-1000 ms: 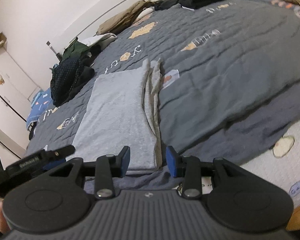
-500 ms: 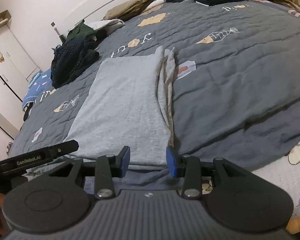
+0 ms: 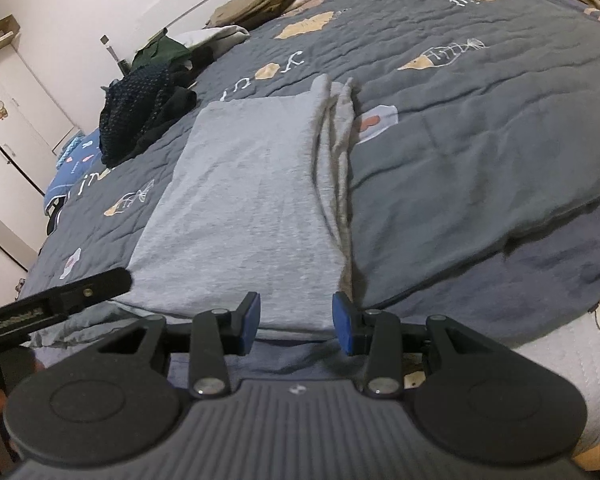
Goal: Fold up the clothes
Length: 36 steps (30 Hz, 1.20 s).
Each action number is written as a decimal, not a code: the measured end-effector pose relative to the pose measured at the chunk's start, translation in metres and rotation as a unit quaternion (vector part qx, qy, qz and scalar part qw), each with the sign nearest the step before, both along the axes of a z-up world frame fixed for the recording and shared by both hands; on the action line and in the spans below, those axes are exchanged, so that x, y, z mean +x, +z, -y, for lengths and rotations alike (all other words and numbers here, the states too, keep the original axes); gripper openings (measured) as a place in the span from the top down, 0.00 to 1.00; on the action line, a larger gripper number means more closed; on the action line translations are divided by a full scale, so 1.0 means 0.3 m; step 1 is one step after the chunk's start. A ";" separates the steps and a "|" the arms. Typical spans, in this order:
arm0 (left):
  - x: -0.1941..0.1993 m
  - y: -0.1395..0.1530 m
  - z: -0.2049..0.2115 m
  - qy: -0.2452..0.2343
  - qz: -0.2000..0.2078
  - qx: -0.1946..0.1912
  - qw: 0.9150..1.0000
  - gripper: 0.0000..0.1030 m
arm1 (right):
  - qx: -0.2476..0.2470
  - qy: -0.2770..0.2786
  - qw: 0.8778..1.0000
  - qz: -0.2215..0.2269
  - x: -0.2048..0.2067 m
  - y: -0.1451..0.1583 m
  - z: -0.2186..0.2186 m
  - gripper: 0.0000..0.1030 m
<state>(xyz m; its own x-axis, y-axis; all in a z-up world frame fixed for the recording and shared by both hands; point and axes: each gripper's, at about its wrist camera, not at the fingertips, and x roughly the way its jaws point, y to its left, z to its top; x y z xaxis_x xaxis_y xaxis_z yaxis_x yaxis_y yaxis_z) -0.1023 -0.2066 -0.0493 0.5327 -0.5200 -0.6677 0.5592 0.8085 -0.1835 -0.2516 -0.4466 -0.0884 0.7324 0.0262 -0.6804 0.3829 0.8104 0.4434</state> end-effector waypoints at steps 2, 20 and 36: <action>0.009 -0.001 -0.007 0.005 -0.005 -0.003 1.000 0.15 | 0.002 -0.008 1.000 -0.003 -0.004 -0.008 0.012 0.63; 0.011 0.019 0.006 -0.006 -0.008 -0.023 1.000 0.15 | 0.083 -0.035 0.996 -0.008 0.049 -0.064 0.156 0.51; 0.017 0.043 -0.017 -0.004 -0.014 -0.047 0.999 0.14 | 0.141 0.035 0.989 0.014 0.139 -0.115 0.165 0.37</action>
